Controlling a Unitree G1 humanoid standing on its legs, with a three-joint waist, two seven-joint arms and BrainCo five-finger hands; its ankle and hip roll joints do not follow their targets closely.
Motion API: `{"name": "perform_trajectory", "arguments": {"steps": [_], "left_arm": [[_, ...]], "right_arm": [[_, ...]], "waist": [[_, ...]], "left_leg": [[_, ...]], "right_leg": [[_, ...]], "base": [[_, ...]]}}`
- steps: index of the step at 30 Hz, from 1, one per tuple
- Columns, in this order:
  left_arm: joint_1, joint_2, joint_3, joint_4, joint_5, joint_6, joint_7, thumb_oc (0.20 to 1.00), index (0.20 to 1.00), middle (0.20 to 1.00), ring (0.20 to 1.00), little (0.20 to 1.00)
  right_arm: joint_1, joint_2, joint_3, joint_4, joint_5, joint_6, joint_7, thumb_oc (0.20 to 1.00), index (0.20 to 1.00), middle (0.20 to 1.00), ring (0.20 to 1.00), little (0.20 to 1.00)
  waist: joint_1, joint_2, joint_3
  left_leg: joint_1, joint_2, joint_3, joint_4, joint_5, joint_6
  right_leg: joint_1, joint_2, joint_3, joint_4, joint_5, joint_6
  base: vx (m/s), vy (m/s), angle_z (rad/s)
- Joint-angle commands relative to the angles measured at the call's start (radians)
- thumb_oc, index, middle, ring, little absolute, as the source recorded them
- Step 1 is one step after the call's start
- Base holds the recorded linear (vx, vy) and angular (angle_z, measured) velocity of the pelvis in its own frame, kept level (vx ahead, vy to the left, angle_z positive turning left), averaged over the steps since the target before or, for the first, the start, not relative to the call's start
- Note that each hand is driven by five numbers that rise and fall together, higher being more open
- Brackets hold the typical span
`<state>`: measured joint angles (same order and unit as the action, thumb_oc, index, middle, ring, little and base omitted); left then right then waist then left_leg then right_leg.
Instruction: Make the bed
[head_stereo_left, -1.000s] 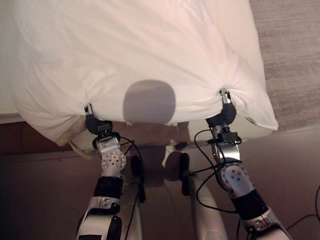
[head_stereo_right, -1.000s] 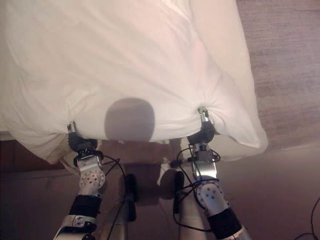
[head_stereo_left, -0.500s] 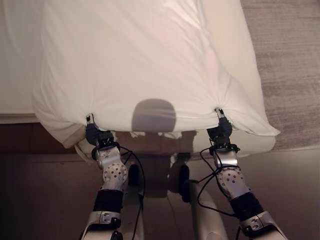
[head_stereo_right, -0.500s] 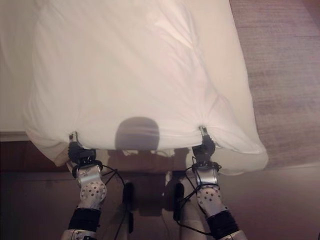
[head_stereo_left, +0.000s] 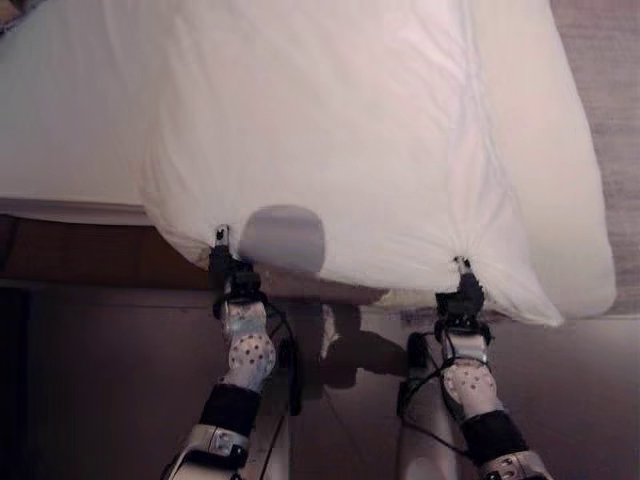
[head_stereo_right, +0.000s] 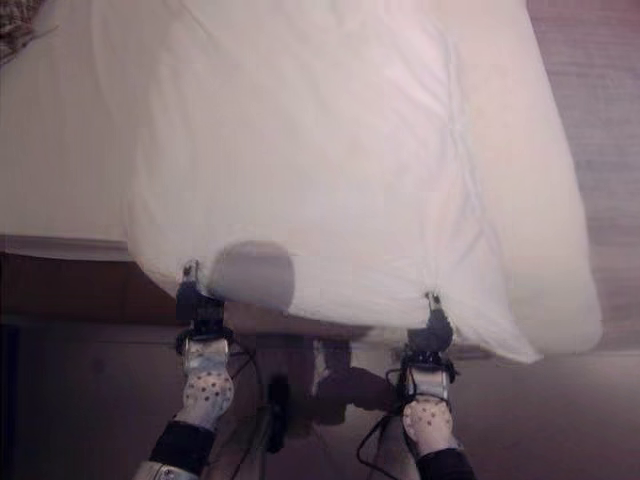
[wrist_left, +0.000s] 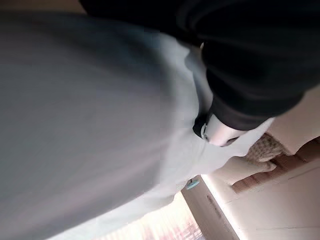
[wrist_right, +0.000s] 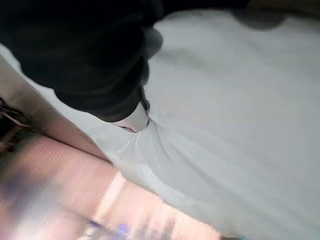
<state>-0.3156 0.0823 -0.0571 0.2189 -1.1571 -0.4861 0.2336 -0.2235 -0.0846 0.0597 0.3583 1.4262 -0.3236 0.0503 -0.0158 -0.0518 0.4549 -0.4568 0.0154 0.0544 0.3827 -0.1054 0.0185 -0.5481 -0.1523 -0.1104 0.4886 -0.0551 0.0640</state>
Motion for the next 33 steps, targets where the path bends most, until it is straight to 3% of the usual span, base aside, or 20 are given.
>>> {"name": "perform_trajectory", "arguments": {"steps": [1,2,4,7,13,16,17,18,19,21,22,23,25,26,28,29,30,31,32,33], "left_arm": [[0.021,0.057,0.128,-0.127,0.068,-0.054,0.002,0.200,0.200,0.200,0.200,0.200],[0.025,0.050,0.121,-0.124,0.072,-0.046,0.007,0.200,0.200,0.200,0.200,0.200],[0.032,0.041,0.111,-0.120,0.076,-0.040,0.014,0.200,0.200,0.200,0.200,0.200],[0.057,0.022,0.118,-0.123,0.084,-0.028,0.020,0.200,0.200,0.200,0.200,0.200],[0.081,-0.029,0.098,-0.093,0.061,-0.028,0.032,0.200,0.200,0.200,0.200,0.200],[0.077,-0.036,0.100,-0.085,0.058,-0.035,0.041,0.200,0.200,0.200,0.200,0.200],[0.076,-0.034,0.103,-0.083,0.065,-0.030,0.042,0.200,0.200,0.200,0.200,0.200],[0.086,-0.031,0.102,-0.094,0.081,-0.024,0.036,0.200,0.200,0.200,0.200,0.200],[0.092,-0.019,0.104,-0.104,0.097,-0.026,0.040,0.200,0.200,0.200,0.200,0.200],[0.092,-0.018,0.104,-0.104,0.098,-0.025,0.041,0.200,0.200,0.200,0.200,0.200],[0.093,-0.005,0.128,-0.116,0.115,-0.041,0.070,0.200,0.200,0.200,0.200,0.200],[0.093,-0.004,0.128,-0.116,0.115,-0.041,0.071,0.200,0.200,0.200,0.200,0.200],[0.096,0.007,0.147,-0.130,0.130,-0.045,0.075,0.200,0.200,0.200,0.200,0.200],[0.103,0.018,0.160,-0.123,0.128,-0.047,0.068,0.200,0.200,0.200,0.200,0.200],[0.098,0.022,0.163,-0.117,0.120,-0.049,0.061,0.200,0.200,0.200,0.200,0.200],[0.096,0.030,0.155,-0.117,0.119,-0.047,0.054,0.200,0.200,0.200,0.200,0.200],[0.095,0.053,0.142,-0.102,0.130,-0.045,0.043,0.200,0.200,0.200,0.200,0.200],[0.094,0.056,0.142,-0.101,0.129,-0.046,0.043,0.200,0.200,0.200,0.200,0.200],[0.082,0.066,0.129,-0.102,0.115,-0.048,0.032,0.200,0.200,0.200,0.200,0.200],[0.062,0.072,0.088,-0.068,0.111,-0.034,0.022,0.200,0.200,0.200,0.200,0.200]], "right_arm": [[0.044,-0.096,-0.099,0.016,0.014,-0.061,0.056,0.200,0.200,0.200,0.200,0.200],[0.047,-0.091,-0.103,0.011,0.027,-0.058,0.064,0.200,0.200,0.200,0.200,0.200],[0.048,-0.105,-0.106,0.049,0.029,-0.048,0.070,0.200,0.200,0.200,0.200,0.200],[0.054,-0.121,-0.107,0.057,0.031,-0.032,0.070,0.200,0.200,0.200,0.200,0.200],[0.060,-0.160,-0.119,0.074,0.027,-0.021,0.052,0.200,0.200,0.200,0.200,0.200],[0.057,-0.163,-0.114,0.079,0.028,-0.021,0.049,0.200,0.200,0.200,0.200,0.200],[0.056,-0.161,-0.122,0.079,0.033,-0.028,0.047,0.200,0.200,0.200,0.200,0.200],[0.054,-0.159,-0.123,0.086,0.035,-0.026,0.050,0.200,0.200,0.200,0.200,0.200],[0.048,-0.154,-0.113,0.100,0.044,-0.022,0.062,0.200,0.200,0.200,0.200,0.200],[0.047,-0.153,-0.113,0.101,0.044,-0.022,0.063,0.200,0.200,0.200,0.200,0.200],[0.041,-0.140,-0.093,0.102,0.055,-0.023,0.066,0.200,0.200,0.200,0.200,0.200],[0.041,-0.139,-0.093,0.103,0.055,-0.024,0.066,0.200,0.200,0.200,0.200,0.200],[0.035,-0.141,-0.092,0.111,0.048,-0.024,0.057,0.200,0.200,0.200,0.200,0.200],[0.037,-0.145,-0.091,0.112,0.045,-0.025,0.048,0.200,0.200,0.200,0.200,0.200],[0.036,-0.146,-0.090,0.114,0.038,-0.030,0.041,0.200,0.200,0.200,0.200,0.200],[0.035,-0.148,-0.088,0.111,0.030,-0.026,0.039,0.200,0.200,0.200,0.200,0.200],[0.037,-0.134,-0.087,0.112,0.028,-0.027,0.034,0.200,0.200,0.200,0.200,0.200],[0.037,-0.132,-0.088,0.111,0.027,-0.028,0.033,0.200,0.200,0.200,0.200,0.200],[0.037,-0.127,-0.093,0.109,0.028,-0.027,0.034,0.200,0.200,0.200,0.200,0.200],[0.044,-0.120,-0.107,0.101,0.017,-0.036,0.031,0.200,0.200,0.200,0.200,0.200]], "waist": [[-0.033,0.020,-0.080],[-0.038,0.021,-0.080],[-0.044,0.028,-0.091],[-0.033,0.041,-0.107],[-0.033,0.085,-0.124],[-0.038,0.083,-0.123],[-0.046,0.073,-0.122],[-0.040,0.063,-0.118],[-0.023,0.052,-0.120],[-0.025,0.051,-0.123],[-0.009,0.045,-0.120],[-0.010,0.044,-0.121],[0.003,0.050,-0.129],[0.014,0.060,-0.135],[0.017,0.065,-0.135],[0.015,0.070,-0.138],[0.020,0.063,-0.128],[0.020,0.061,-0.128],[0.020,0.051,-0.121],[-0.008,0.050,-0.127]], "left_leg": [[0.091,-0.097,-0.035,-0.182,0.045,-0.010],[0.104,-0.113,-0.031,-0.197,0.051,-0.008],[0.116,-0.141,-0.040,-0.218,0.065,-0.006],[0.107,-0.149,-0.029,-0.202,0.064,-0.005],[0.075,-0.144,0.000,-0.146,0.091,-0.047],[0.074,-0.130,0.001,-0.126,0.086,-0.050],[0.067,-0.067,0.026,-0.117,0.094,-0.059],[0.063,-0.029,-0.005,-0.116,0.104,-0.063],[0.068,0.005,-0.095,-0.160,0.135,-0.065],[0.065,0.004,-0.096,-0.167,0.144,-0.066],[0.081,0.102,-0.224,-0.273,0.224,-0.097],[0.085,0.103,-0.224,-0.283,0.229,-0.099],[0.099,0.175,-0.264,-0.356,0.288,-0.122],[0.128,0.211,-0.278,-0.437,0.327,-0.149],[0.137,0.217,-0.261,-0.455,0.330,-0.158],[0.138,0.206,-0.252,-0.441,0.295,-0.153],[0.108,0.166,-0.245,-0.382,0.247,-0.145],[0.103,0.162,-0.244,-0.372,0.242,-0.142],[0.076,0.132,-0.236,-0.307,0.214,-0.141],[0.023,0.049,-0.193,-0.171,0.129,-0.127]], "right_leg": [[0.038,0.101,0.032,-0.143,0.054,0.059],[0.041,0.150,0.035,-0.128,0.039,0.055],[0.052,0.201,0.085,-0.145,0.026,0.035],[0.093,0.179,0.074,-0.202,0.029,0.017],[0.158,0.171,0.072,-0.274,0.030,0.001],[0.157,0.165,0.071,-0.259,0.026,-0.005],[0.159,0.149,0.070,-0.251,0.015,-0.008],[0.164,0.141,0.076,-0.245,0.005,-0.009],[0.155,0.144,0.089,-0.228,-0.007,-0.015],[0.151,0.143,0.088,-0.230,-0.002,-0.016],[0.104,0.137,0.116,-0.160,-0.024,-0.018],[0.101,0.138,0.116,-0.154,-0.026,-0.019],[0.072,0.121,0.140,-0.102,-0.045,-0.004],[0.056,0.114,0.160,-0.056,-0.067,0.013],[0.055,0.100,0.170,-0.051,-0.068,0.028],[0.057,0.080,0.176,-0.061,-0.061,0.047],[0.061,0.040,0.204,-0.107,-0.006,0.077],[0.065,0.037,0.205,-0.116,-0.001,0.080],[0.084,0.006,0.211,-0.169,0.037,0.097],[0.166,-0.090,0.253,-0.313,0.141,0.133]], "base": [[0.03,0.158,0.18],[0.01,0.048,0.33],[0.03,0.048,0.03],[-0.01,-0.040,-0.09],[-0.06,-0.087,0.00],[-0.05,-0.055,0.15],[-0.05,-0.032,0.15],[-0.06,-0.035,0.52],[-0.04,-0.008,0.55],[-0.04,0.067,0.16],[-0.04,0.134,-0.20],[-0.03,0.241,-0.38],[0.04,0.395,-0.25],[0.05,0.423,-0.05],[0.01,0.407,-0.03],[-0.05,0.708,-0.21],[-0.04,0.547,-0.32],[-0.05,0.485,-0.34],[0.09,0.554,-0.45],[0.08,0.552,-0.33]]}}
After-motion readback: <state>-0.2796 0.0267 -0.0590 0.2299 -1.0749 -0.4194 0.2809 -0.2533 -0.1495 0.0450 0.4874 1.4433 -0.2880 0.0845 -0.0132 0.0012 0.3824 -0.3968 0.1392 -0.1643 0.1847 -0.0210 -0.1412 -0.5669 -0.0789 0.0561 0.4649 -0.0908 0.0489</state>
